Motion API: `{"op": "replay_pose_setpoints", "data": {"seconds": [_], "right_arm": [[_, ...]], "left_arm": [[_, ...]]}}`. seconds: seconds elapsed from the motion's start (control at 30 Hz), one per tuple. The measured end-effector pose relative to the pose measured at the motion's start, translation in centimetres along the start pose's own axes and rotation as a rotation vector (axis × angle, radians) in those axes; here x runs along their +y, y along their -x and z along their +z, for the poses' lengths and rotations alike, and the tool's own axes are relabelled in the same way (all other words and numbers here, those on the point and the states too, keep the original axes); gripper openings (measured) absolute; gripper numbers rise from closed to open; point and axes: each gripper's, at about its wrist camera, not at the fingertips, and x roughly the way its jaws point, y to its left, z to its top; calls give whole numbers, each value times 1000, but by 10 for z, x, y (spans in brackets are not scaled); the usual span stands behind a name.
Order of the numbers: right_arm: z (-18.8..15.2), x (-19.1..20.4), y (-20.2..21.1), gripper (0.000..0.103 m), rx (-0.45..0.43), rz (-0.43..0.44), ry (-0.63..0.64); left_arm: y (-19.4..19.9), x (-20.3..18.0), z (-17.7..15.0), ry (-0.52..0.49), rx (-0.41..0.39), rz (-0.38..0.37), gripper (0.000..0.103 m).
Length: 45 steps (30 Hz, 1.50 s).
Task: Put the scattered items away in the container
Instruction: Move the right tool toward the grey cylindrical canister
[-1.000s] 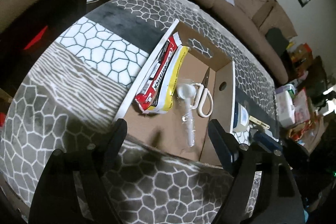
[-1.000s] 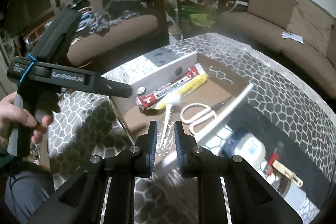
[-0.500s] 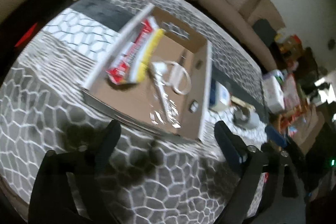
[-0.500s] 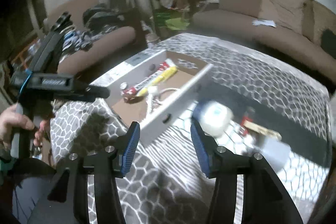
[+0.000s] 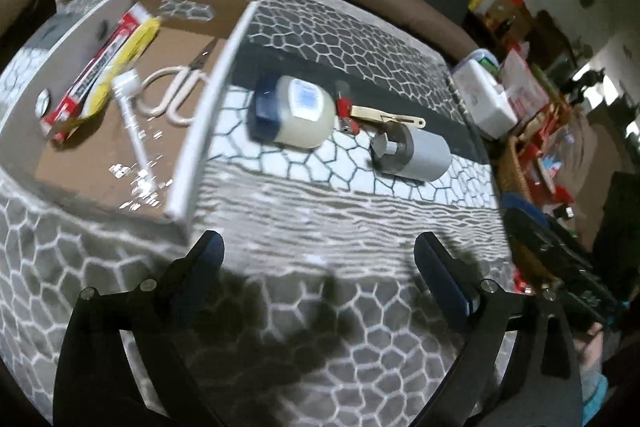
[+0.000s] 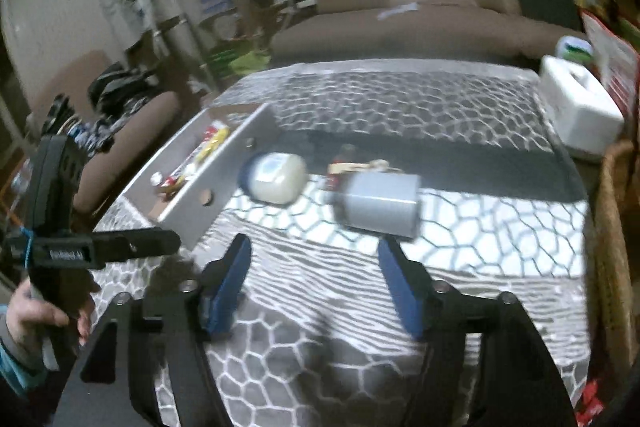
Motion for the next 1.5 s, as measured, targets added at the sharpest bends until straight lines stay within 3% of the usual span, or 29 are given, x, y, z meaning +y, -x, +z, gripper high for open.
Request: {"op": "replay_pose_setpoints", "data": {"seconds": [0.17, 0.3, 0.37, 0.43, 0.73, 0.83, 1.3, 1.5], "right_arm": [[4, -19, -11, 82, -8, -55, -55], [11, -24, -41, 84, 29, -78, -85], [14, -21, -56, 84, 42, -82, -78], [18, -20, -70, 84, 37, -93, -65], [38, -29, -101, 85, 67, -145, -156], [39, -29, -112, 85, 88, -177, -168], [49, -21, -132, 90, 197, -293, -202], [46, -16, -133, 90, 185, -324, -177]], "left_arm": [[-24, -22, 13, -48, -79, 126, 96], [-43, -22, 21, -14, -88, 125, 96], [-47, -24, 20, -19, -106, 160, 101], [-48, -25, 18, -25, -119, 180, 99], [-39, -19, -6, -75, -127, 172, 101], [-40, -10, -9, -35, -88, 159, 101], [-32, 1, -1, 31, -99, 95, 101], [-34, 0, -1, 29, -87, 91, 101]]}}
